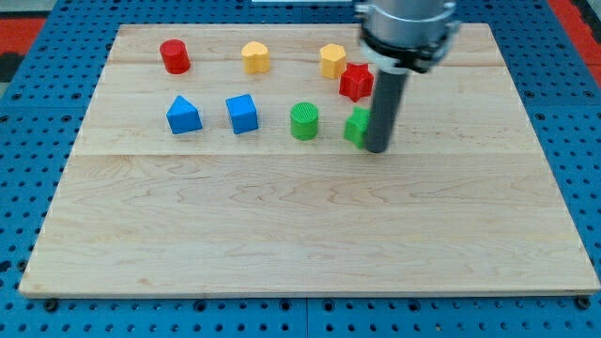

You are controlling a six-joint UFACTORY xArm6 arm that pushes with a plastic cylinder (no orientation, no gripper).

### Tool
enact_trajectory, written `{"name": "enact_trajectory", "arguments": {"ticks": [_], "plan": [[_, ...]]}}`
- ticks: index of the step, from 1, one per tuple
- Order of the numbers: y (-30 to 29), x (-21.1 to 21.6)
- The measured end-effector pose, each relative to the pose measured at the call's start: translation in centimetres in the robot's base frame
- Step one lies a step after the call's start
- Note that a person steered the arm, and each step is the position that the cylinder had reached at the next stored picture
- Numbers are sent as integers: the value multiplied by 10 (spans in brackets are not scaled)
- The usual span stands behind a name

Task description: Move the blue blocks diagonally to the top left of the green circle

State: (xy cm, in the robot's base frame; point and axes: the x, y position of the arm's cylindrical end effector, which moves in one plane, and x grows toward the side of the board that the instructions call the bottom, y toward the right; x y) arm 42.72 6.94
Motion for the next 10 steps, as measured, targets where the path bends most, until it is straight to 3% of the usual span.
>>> {"name": "enact_trajectory", "arguments": {"ticks": [1, 2, 3, 4, 7, 8, 9, 10], "plan": [[-36, -33], [1, -22], [-17, 1], [-90, 1], [-151, -44], [-184, 12], [-239, -2], [-265, -44]]}}
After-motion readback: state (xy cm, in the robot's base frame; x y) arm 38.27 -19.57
